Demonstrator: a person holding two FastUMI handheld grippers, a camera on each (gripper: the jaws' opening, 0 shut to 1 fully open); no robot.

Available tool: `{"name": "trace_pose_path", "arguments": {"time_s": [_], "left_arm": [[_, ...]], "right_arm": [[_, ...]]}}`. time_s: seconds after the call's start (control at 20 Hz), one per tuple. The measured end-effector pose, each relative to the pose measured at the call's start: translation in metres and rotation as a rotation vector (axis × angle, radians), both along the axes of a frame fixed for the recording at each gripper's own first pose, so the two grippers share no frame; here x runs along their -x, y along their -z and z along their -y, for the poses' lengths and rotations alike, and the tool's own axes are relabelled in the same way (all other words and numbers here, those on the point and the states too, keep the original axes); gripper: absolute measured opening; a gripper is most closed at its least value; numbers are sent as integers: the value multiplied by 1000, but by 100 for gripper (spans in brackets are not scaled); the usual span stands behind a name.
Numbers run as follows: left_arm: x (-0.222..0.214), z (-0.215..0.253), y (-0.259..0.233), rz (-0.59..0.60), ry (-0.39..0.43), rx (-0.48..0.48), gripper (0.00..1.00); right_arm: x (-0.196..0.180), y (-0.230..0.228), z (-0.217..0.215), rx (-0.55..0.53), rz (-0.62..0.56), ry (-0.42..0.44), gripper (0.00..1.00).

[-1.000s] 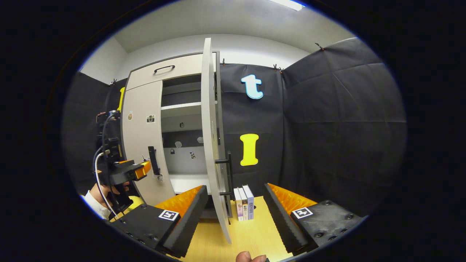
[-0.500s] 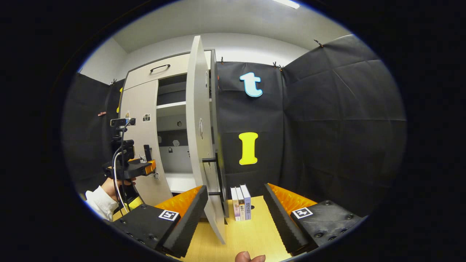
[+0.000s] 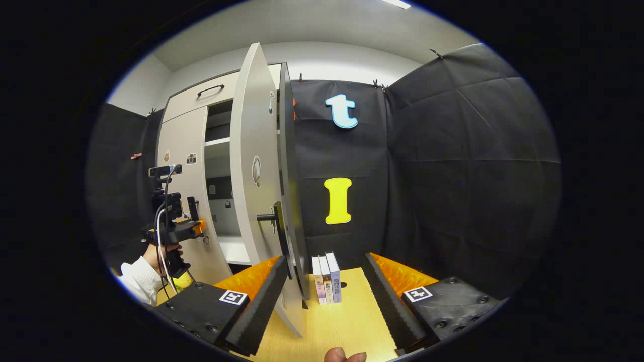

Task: Open the right door of the double-door shoe cabinet with the right hand, and open the left door with the left hand.

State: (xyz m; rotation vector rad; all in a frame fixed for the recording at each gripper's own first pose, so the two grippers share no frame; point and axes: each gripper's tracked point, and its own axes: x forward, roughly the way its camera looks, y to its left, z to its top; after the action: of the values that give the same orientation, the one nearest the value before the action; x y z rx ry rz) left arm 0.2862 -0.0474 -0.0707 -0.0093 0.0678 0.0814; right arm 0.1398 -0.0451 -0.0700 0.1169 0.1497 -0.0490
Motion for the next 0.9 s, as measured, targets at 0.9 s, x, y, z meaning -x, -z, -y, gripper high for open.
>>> {"name": "trace_pose_path", "arguments": {"time_s": [0.9], "left_arm": [[-1,7,6,-19,35,69,21]], "right_arm": [[22,-9,10,-11,16,18,97]]}}
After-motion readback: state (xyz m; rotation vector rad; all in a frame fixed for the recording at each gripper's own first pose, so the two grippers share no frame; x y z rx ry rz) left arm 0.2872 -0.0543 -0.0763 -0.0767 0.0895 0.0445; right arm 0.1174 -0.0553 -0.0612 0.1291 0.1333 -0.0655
